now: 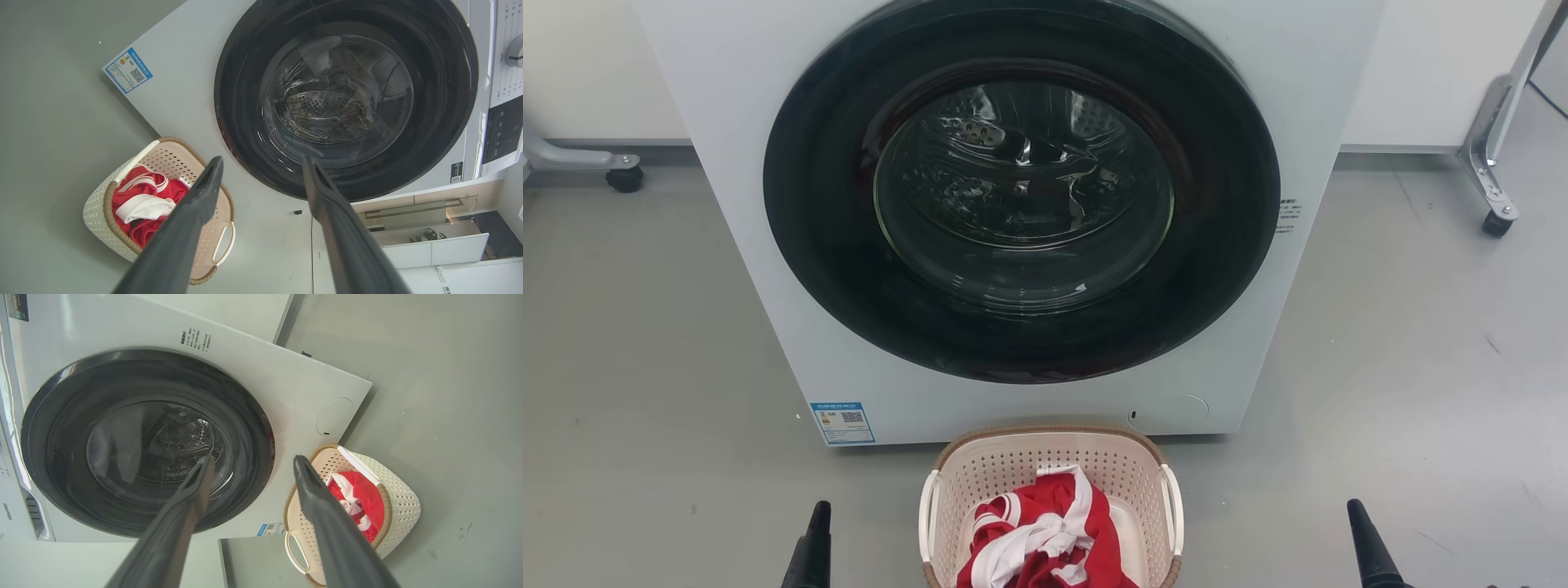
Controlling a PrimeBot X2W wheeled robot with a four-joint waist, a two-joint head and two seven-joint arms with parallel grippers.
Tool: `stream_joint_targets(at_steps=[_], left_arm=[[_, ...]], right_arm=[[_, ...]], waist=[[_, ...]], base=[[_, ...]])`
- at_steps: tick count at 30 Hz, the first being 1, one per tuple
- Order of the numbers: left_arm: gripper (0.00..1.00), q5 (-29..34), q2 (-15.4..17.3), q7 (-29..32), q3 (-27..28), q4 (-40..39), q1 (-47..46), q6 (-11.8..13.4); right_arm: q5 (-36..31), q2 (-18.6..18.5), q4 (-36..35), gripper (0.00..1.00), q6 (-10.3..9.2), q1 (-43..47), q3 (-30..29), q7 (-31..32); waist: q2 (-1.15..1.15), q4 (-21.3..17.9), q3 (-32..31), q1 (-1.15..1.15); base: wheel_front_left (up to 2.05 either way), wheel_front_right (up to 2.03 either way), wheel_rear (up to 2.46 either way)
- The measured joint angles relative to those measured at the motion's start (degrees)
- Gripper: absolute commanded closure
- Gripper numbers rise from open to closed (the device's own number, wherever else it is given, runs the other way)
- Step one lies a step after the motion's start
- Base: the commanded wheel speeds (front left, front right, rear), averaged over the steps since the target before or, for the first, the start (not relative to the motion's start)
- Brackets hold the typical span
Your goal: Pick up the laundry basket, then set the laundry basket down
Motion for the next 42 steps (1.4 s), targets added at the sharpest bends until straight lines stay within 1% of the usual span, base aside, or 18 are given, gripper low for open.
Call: stream_joint_targets(at_steps=[8,17,25,33,36,42], left_arm=[[0.0,10.8,1.7,-1.9,-3.1,-0.8,0.0,1.1],[0.0,21.1,2.3,-3.7,-5.5,-1.7,0.0,2.5],[0.0,30.8,3.4,-5.4,-7.5,-2.1,0.0,3.6],[0.0,38.3,3.5,-7.0,-9.2,-2.1,0.1,4.8],[0.0,41.0,3.5,-7.6,-9.6,-2.1,0.2,5.1],[0.0,45.5,3.5,-9.0,-10.0,-2.1,0.4,6.1]], right_arm=[[-8.6,-1.0,-0.4,0.0,-1.41,-0.8,4.0,-1.9],[-17.2,-1.5,-0.6,0.0,-2.9,-1.0,7.0,-3.5],[-24.7,-1.8,-0.6,0.0,-3.94,-1.1,9.5,-5.5],[-31.3,-1.8,-0.4,0.0,-5.34,-1.1,11.7,-7.0],[-33.5,-1.8,-0.4,0.0,-5.46,-1.1,12.3,-7.6],[-38.5,-1.8,-0.3,0.0,-6.47,-1.1,13.7,-9.0]], waist=[[0.0,0.1,0.1,0.0],[0.0,0.2,0.3,0.0],[0.0,0.3,0.4,0.0],[0.0,0.5,0.5,0.0],[0.0,0.5,0.5,0.0],[0.0,0.6,0.5,0.0]], base=[[0.0,0.0,0.0],[0.0,0.0,0.0],[0.0,0.0,0.0],[0.0,0.0,0.0],[0.0,0.0,0.0],[0.0,0.0,0.0]])
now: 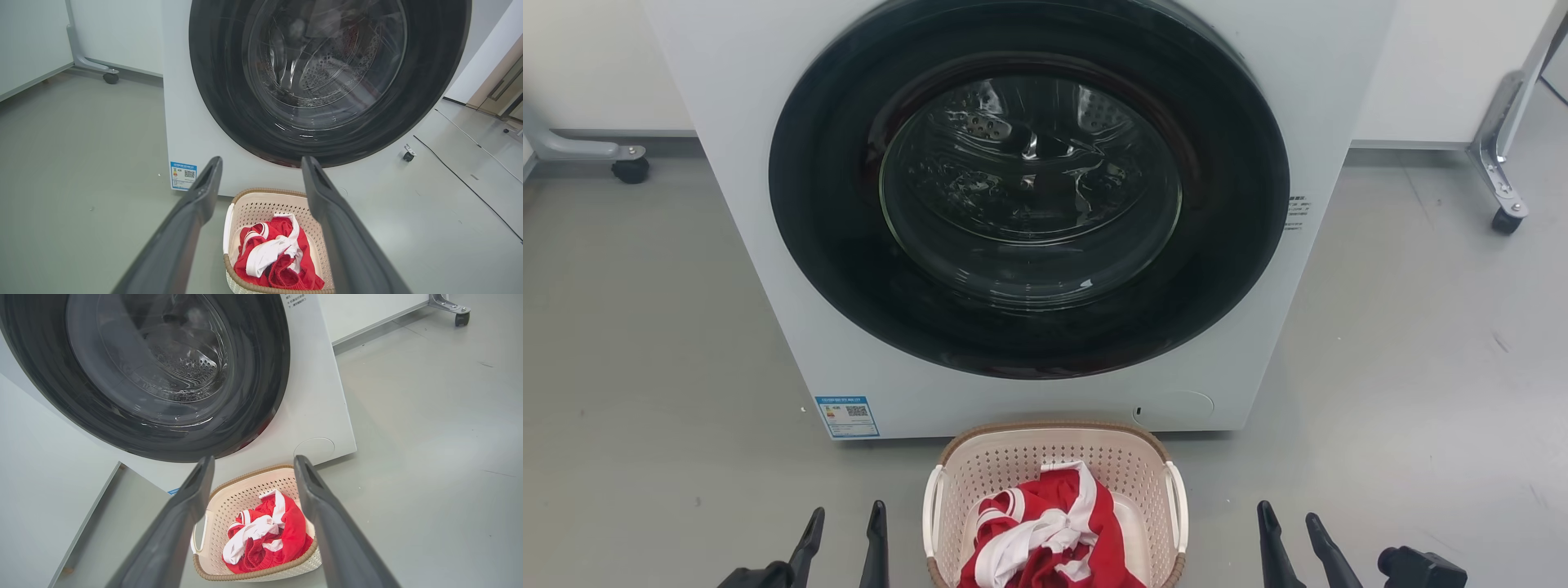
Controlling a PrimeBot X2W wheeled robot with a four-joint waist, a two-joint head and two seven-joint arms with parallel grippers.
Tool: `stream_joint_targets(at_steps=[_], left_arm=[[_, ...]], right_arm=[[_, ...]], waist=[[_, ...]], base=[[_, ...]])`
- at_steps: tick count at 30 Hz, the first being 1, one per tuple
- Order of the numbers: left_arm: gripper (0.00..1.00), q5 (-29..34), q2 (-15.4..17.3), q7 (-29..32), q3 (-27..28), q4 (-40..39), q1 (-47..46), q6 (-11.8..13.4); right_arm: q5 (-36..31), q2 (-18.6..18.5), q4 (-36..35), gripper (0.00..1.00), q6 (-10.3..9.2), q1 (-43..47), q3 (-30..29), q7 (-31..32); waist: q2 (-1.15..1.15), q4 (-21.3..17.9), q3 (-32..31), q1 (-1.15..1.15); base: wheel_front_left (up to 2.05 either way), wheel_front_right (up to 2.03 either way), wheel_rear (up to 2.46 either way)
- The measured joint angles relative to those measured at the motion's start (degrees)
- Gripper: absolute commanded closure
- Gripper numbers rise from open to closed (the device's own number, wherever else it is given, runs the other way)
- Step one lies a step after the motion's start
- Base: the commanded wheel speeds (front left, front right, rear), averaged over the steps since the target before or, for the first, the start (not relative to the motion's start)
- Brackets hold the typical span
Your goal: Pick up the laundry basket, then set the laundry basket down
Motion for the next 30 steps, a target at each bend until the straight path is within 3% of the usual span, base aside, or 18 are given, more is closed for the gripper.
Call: stream_joint_targets(at_steps=[22,30], left_arm=[[0.0,17.1,0.2,-4.7,-2.6,-0.9,2.4,3.1],[0.0,17.9,-0.1,-5.1,-2.3,-1.1,2.7,3.5]], right_arm=[[-16.8,0.0,-0.3,0.0,-3.09,0.1,5.7,-4.6],[-19.0,0.0,-0.6,0.0,-3.52,0.3,6.3,-5.1]], waist=[[0.0,0.0,-0.9,0.0],[0.0,-0.2,-0.9,0.0]], base=[[0.0,0.0,0.0],[0.0,0.0,0.0]])
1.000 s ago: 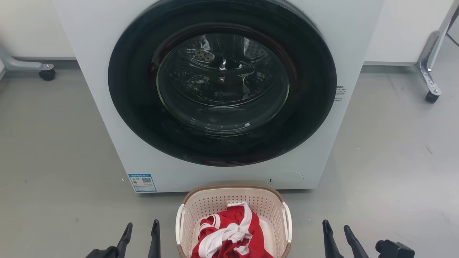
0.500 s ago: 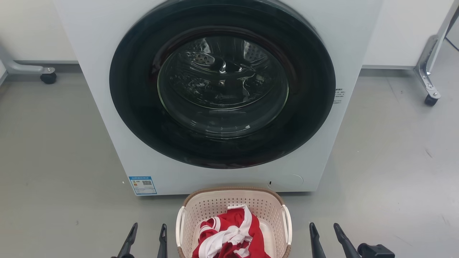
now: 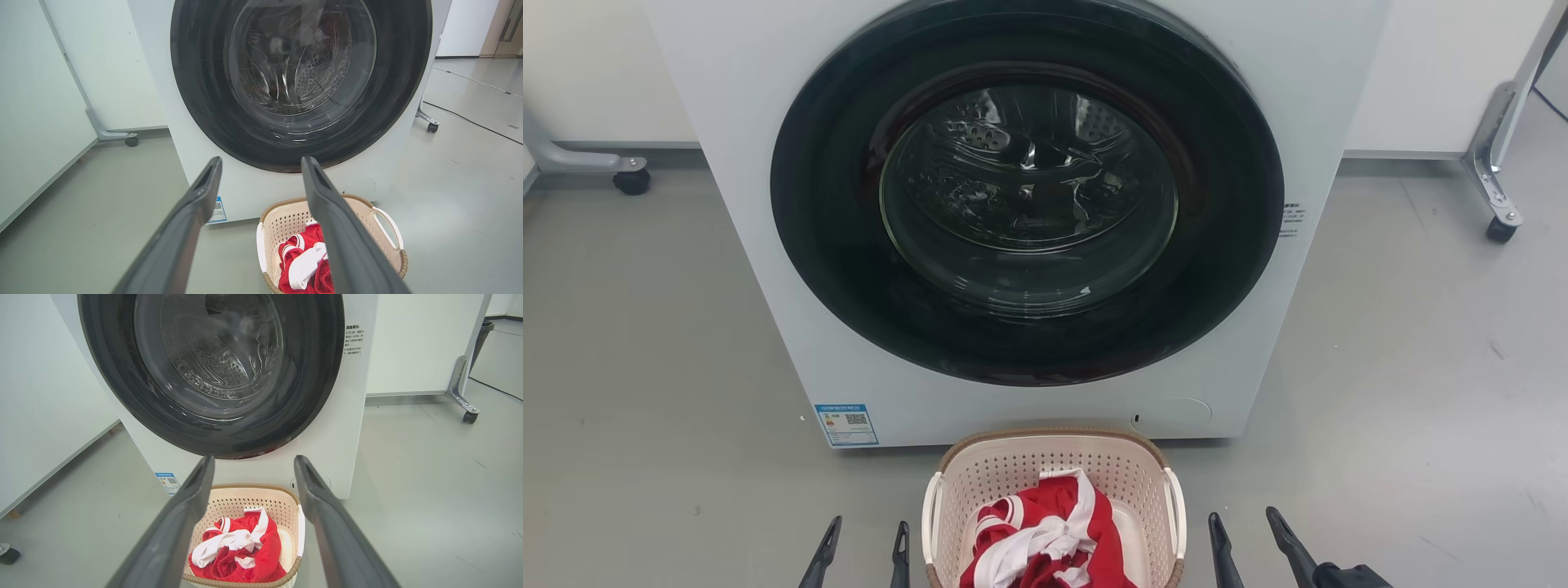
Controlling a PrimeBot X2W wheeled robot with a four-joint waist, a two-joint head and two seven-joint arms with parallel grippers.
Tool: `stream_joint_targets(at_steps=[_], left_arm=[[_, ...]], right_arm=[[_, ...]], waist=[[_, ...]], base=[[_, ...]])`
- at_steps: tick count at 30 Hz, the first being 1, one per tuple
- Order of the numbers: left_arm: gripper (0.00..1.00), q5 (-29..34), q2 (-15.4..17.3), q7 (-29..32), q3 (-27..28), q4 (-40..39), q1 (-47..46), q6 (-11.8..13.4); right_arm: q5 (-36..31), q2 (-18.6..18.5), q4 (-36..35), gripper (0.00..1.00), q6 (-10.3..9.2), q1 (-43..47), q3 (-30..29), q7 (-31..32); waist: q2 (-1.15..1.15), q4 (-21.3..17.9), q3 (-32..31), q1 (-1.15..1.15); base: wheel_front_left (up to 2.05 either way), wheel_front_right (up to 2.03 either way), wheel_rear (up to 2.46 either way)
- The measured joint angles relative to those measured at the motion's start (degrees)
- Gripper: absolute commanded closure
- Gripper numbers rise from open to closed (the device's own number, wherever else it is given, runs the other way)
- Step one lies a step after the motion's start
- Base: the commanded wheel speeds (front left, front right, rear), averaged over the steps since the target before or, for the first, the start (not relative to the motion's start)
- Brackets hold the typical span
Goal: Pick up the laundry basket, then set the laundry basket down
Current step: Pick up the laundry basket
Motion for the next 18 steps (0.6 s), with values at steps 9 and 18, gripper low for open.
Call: stream_joint_targets(at_steps=[9,18], left_arm=[[0.0,-0.7,-0.3,0.0,0.7,0.0,0.4,0.0],[0.0,-1.0,-0.4,0.0,0.9,0.1,0.4,0.0]], right_arm=[[-0.1,0.0,-0.1,0.0,0.0,0.0,-0.3,0.0],[-0.1,0.1,-0.1,0.0,0.0,0.0,-0.6,0.0]], waist=[[0.0,-0.1,0.2,0.0],[0.0,-0.1,0.3,0.0]], base=[[0.0,0.0,0.0],[0.0,0.0,0.0]])
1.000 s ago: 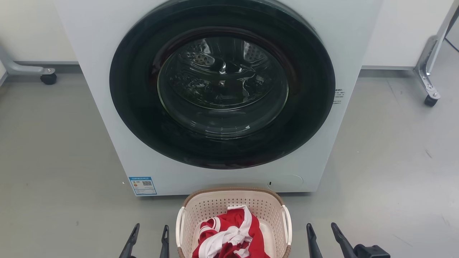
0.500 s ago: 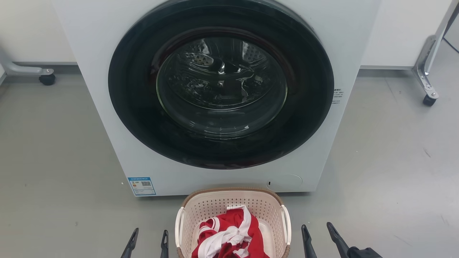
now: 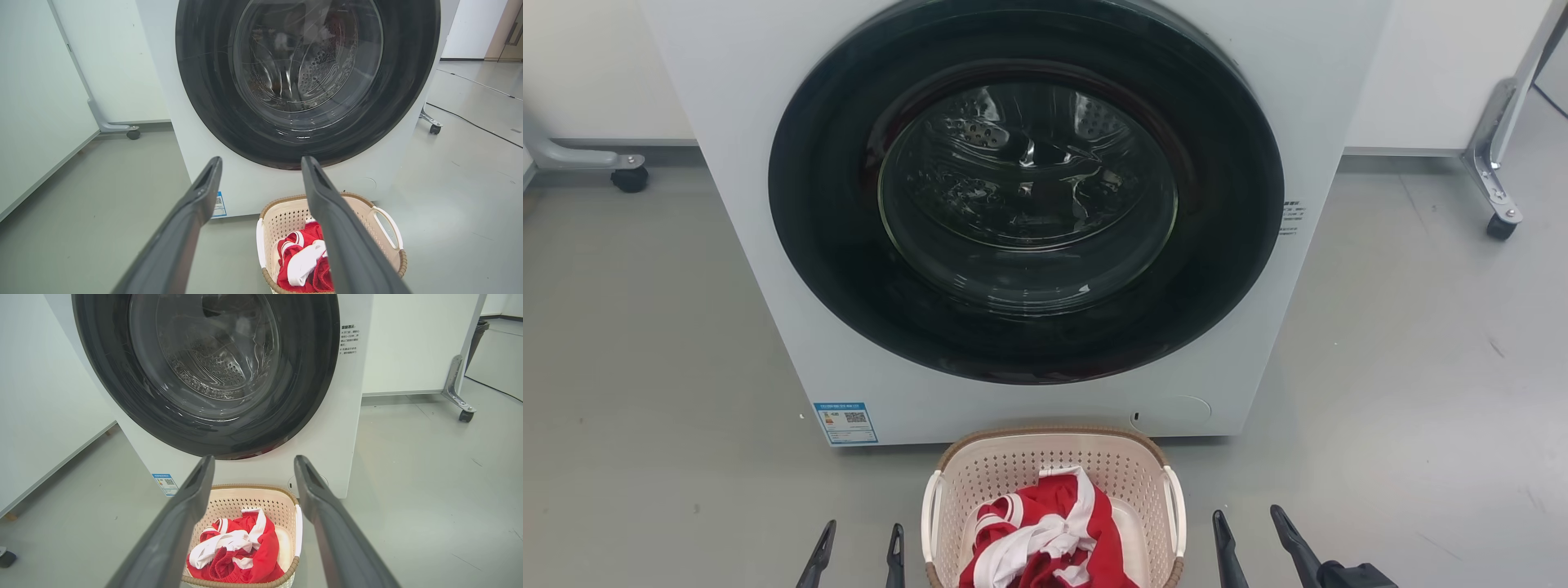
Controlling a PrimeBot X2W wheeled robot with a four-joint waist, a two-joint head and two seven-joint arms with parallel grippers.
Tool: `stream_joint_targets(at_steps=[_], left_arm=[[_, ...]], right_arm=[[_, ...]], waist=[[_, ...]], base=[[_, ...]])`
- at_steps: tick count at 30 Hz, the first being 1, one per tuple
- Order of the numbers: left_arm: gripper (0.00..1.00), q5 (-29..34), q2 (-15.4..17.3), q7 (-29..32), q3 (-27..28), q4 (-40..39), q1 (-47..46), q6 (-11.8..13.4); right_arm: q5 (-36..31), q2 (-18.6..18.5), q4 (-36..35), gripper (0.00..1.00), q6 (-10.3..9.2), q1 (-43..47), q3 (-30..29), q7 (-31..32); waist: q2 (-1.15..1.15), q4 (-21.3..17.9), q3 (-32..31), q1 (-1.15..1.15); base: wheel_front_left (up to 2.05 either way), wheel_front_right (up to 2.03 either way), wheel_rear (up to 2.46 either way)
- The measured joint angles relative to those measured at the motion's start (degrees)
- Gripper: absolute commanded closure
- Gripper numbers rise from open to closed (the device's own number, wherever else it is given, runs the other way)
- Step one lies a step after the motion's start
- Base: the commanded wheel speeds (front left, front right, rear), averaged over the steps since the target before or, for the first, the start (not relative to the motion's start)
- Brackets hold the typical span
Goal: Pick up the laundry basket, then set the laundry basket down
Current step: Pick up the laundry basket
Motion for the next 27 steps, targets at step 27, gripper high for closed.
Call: stream_joint_targets(at_steps=[27], left_arm=[[0.0,0.0,-0.3,0.0,1.0,-1.6,-0.5,-0.1]], right_arm=[[-0.8,0.1,-1.9,0.0,0.16,-0.2,-1.4,0.0]], waist=[[0.0,0.3,5.4,0.0]], base=[[0.0,0.0,0.0]])
